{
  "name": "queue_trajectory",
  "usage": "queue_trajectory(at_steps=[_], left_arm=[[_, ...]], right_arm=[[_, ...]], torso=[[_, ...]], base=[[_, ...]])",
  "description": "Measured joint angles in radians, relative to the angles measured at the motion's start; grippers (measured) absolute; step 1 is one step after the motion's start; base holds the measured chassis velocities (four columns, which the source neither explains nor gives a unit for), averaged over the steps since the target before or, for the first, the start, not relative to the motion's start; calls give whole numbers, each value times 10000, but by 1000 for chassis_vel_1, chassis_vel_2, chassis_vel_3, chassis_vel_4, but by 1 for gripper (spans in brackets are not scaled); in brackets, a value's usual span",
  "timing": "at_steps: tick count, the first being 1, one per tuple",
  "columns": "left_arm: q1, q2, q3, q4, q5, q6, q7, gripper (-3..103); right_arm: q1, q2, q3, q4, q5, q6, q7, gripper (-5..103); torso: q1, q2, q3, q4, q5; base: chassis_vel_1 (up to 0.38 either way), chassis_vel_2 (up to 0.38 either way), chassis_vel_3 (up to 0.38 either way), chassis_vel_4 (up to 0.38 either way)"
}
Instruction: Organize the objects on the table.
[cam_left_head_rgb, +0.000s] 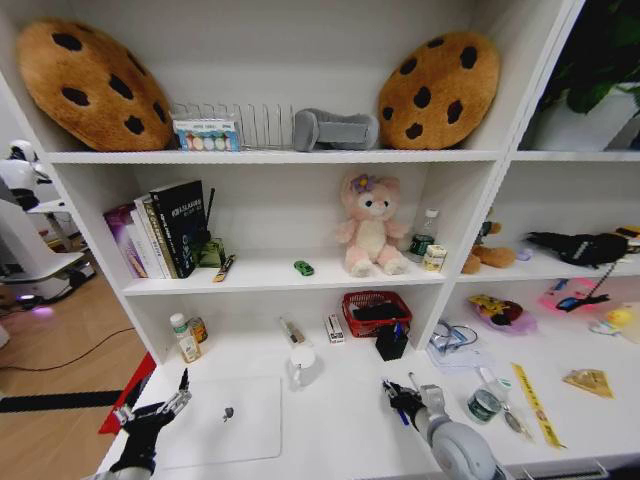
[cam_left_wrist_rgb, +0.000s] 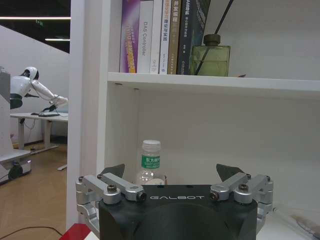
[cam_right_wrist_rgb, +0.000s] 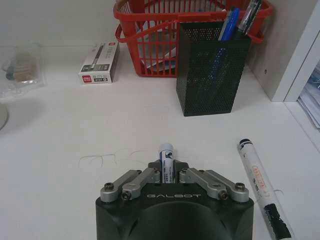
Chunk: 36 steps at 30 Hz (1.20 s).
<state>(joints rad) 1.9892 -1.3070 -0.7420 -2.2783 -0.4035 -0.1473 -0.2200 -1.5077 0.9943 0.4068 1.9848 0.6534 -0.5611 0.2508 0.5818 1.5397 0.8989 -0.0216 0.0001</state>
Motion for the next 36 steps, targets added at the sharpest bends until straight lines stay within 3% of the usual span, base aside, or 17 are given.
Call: queue_trajectory(at_steps=[9, 12, 13, 16, 19, 24, 36], left_arm=[[44, -37, -5, -64, 4, 0, -27, 100], [43, -54, 23, -99, 37, 1, -48, 100], [43, -54, 23, -99, 37, 1, -48, 100], [47, -98, 99, -105, 133, 1, -58, 100], [70, -133, 159, -132, 228, 1, -70, 100], [112, -168, 171, -193, 293, 2, -96, 100], [194, -268, 154, -192, 346, 2, -100, 100]], right_arm=[[-151, -8, 225, 266, -291, 197, -191, 12], [-191, -110, 435, 553, -1261, 1189, -606, 12], [-191, -110, 435, 553, -1261, 1189, -606, 12], [56, -197, 580, 474, -2454, 2700, -895, 12], [476, -225, 581, 213, -2837, 3332, -910, 12], [1443, -282, 321, -403, -2845, 3718, -841, 12], [2821, -420, -170, -1262, -2321, 3801, -821, 12]], torso=[[0, 0, 0, -1, 1], [-1, 0, 0, -1, 0], [-1, 0, 0, -1, 0], [-1, 0, 0, 0, -2], [0, 0, 0, 0, -1], [0, 0, 0, -1, 1], [0, 0, 0, 1, -2]], base=[[0, 0, 0, 0], [0, 0, 0, 0], [0, 0, 0, 0], [0, 0, 0, 0], [0, 0, 0, 0], [0, 0, 0, 0], [0, 0, 0, 0]])
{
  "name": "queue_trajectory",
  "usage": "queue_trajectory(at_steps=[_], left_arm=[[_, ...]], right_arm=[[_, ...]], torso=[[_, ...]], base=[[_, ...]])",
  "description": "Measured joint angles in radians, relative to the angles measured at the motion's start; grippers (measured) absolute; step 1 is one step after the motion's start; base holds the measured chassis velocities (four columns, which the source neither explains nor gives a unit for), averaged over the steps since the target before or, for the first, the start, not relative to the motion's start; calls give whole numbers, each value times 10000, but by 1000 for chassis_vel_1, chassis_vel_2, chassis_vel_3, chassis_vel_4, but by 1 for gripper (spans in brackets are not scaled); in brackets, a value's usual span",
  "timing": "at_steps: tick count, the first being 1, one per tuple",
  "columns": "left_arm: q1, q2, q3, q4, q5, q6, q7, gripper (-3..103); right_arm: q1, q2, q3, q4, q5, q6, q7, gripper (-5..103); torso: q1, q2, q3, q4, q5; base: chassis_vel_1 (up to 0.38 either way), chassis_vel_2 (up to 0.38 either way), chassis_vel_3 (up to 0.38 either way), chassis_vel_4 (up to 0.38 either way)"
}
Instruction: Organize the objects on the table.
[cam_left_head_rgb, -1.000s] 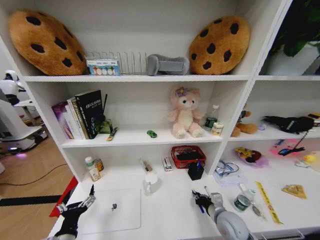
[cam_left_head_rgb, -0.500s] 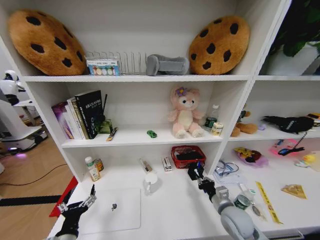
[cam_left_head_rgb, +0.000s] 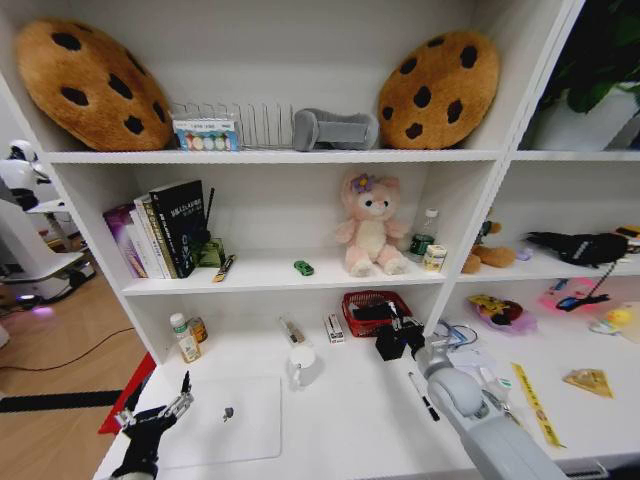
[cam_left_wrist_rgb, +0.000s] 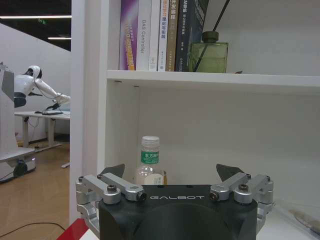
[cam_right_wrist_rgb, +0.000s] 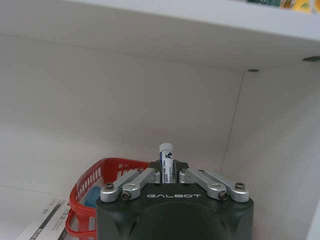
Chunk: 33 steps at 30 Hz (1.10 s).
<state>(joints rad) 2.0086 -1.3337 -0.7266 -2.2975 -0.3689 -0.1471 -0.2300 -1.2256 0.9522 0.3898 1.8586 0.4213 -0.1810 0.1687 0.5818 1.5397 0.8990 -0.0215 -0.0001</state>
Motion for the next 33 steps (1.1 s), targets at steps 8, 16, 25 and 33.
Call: queue_trajectory(at_steps=[8, 16, 25, 33], left_arm=[[-3, -141, 110, 65, 170, -5, -21, 100], [-239, -105, -58, 111, -143, 137, -117, 100], [-482, 105, -418, 123, -608, 288, -177, 100], [-493, 78, -383, 126, -637, 297, -180, 100]], right_arm=[[1733, 337, -1179, -1702, 136, 297, -21, 12], [2353, 568, -1506, -2569, 240, 323, 25, 12], [2184, 586, -1430, -2408, 209, 359, -10, 18], [1801, 516, -1155, -1942, 217, 347, -14, 51]], torso=[[0, 0, 0, -2, 1], [0, 0, 0, -2, 0], [-1, 0, 0, -1, 0], [-1, 0, 0, -1, 1]], base=[[0, 0, 0, 0], [0, 0, 0, 0], [0, 0, 0, 0], [0, 0, 0, 0]])
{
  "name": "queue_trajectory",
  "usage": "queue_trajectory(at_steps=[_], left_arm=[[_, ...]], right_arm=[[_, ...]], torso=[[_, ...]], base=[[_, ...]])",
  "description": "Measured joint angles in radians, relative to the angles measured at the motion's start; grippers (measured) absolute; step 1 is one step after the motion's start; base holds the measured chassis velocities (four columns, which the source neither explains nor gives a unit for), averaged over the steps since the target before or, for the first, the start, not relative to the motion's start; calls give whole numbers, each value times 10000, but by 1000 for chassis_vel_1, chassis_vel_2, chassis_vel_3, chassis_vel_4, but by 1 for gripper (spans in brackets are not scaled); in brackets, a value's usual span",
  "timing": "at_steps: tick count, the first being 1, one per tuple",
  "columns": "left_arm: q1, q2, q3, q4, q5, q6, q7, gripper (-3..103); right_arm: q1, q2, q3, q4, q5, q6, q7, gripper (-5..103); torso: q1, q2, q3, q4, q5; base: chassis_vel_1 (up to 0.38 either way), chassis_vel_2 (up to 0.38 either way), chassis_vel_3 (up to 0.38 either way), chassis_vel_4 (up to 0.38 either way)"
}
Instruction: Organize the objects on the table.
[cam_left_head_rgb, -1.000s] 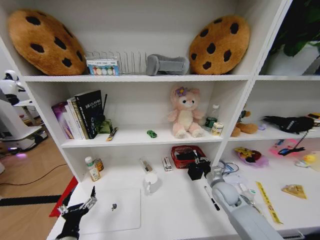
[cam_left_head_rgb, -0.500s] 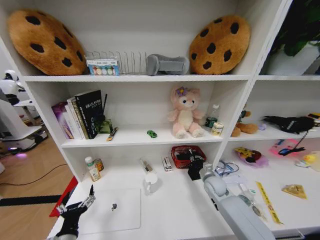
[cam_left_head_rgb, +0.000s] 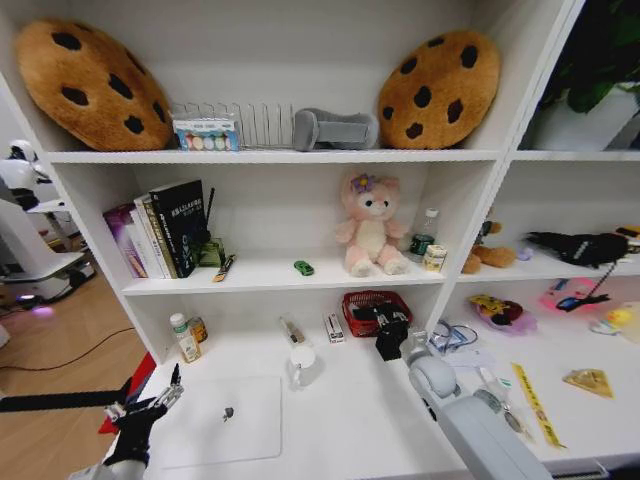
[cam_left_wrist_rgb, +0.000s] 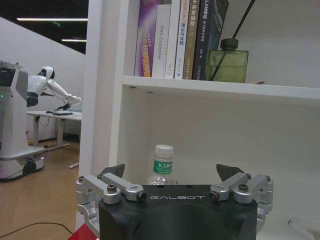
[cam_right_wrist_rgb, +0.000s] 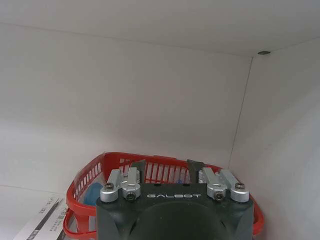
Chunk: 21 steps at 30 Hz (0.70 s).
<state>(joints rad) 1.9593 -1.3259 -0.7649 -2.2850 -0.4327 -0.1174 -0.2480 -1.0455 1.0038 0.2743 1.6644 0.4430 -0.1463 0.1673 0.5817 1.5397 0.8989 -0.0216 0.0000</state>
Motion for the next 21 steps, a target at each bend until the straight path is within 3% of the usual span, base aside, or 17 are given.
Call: queue_trajectory(at_steps=[6, 8, 9, 11, 14, 21], left_arm=[[52, -81, 68, 1, 98, -15, 18, 100], [91, -159, 153, -3, 201, -55, 56, 100], [91, -159, 153, -3, 201, -55, 56, 100], [111, -182, 211, -34, 303, -99, 103, 100], [174, -47, 305, -42, 439, -167, 117, 100], [217, -72, 374, -116, 527, -203, 132, 100]], right_arm=[[-556, -110, 328, 843, 19, -64, 41, 67], [-1572, -237, 712, 1801, 51, -147, -5, 83], [-1572, -237, 712, 1801, 51, -147, -5, 83], [-2580, -258, 1127, 2596, 49, -182, -112, 94], [-3484, -171, 1523, 3376, -275, -177, -206, 99], [-5050, 408, 2132, 4409, -1028, -122, -283, 100]], torso=[[0, 0, 0, 3, 0], [0, 2, -1, -1, -1], [0, 2, -1, -1, -1], [-1, 2, -2, -3, 1], [0, 2, -2, -3, -1], [-1, 2, -2, 0, -1]], base=[[0, 0, 0, 0], [0, 0, 0, 0], [0, 0, 0, 0], [0, 0, 0, 0], [0, 0, 0, 0], [0, 0, 0, 0]])
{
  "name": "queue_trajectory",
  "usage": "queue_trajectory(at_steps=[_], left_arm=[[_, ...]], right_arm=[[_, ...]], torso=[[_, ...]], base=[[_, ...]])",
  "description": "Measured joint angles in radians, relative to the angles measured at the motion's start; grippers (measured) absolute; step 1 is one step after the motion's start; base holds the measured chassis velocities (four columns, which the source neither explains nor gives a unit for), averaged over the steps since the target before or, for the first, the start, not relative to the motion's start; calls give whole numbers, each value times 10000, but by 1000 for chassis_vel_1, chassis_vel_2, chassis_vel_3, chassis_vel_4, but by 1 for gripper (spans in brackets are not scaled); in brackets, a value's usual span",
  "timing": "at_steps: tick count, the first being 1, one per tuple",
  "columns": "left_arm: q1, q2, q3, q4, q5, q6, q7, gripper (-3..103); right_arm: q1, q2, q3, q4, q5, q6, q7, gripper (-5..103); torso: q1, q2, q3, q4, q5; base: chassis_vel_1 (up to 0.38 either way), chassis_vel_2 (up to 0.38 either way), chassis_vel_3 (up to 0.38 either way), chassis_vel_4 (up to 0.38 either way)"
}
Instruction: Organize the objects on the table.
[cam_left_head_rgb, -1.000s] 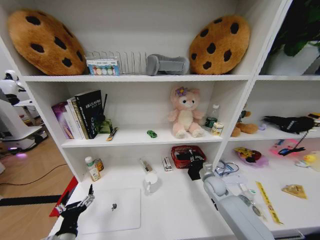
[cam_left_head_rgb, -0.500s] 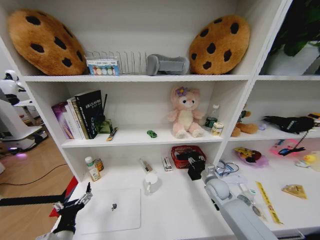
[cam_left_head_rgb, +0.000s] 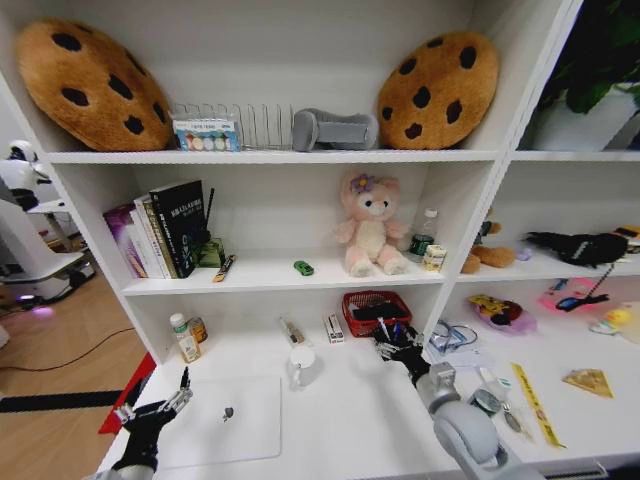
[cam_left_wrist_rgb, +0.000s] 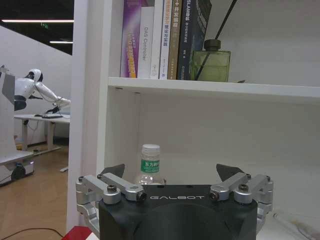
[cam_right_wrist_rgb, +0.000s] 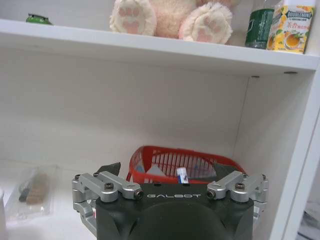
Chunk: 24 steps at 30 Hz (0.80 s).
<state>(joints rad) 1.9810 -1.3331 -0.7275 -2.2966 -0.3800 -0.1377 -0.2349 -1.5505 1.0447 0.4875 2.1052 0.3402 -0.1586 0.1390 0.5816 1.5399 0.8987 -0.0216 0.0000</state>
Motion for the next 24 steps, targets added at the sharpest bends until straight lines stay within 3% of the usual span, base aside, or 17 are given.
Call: queue_trajectory(at_steps=[9, 13, 24], left_arm=[[37, -71, 0, -16, 69, -75, 71, 100], [147, 19, -35, -3, 140, -135, 204, 100], [483, 24, 173, 52, 375, -270, 428, 100]], right_arm=[[-984, 276, 263, -344, 204, -203, 178, 100], [-645, 463, 169, -1194, 926, -930, 725, 100], [203, 347, -37, -1815, 1705, -1713, 1208, 100]], torso=[[0, 0, 1, -1, 2], [1, -1, 2, -1, 2], [2, -2, 2, 0, 0]], base=[[0, 0, 0, 0], [0, 0, 0, 0], [0, 0, 0, 0]])
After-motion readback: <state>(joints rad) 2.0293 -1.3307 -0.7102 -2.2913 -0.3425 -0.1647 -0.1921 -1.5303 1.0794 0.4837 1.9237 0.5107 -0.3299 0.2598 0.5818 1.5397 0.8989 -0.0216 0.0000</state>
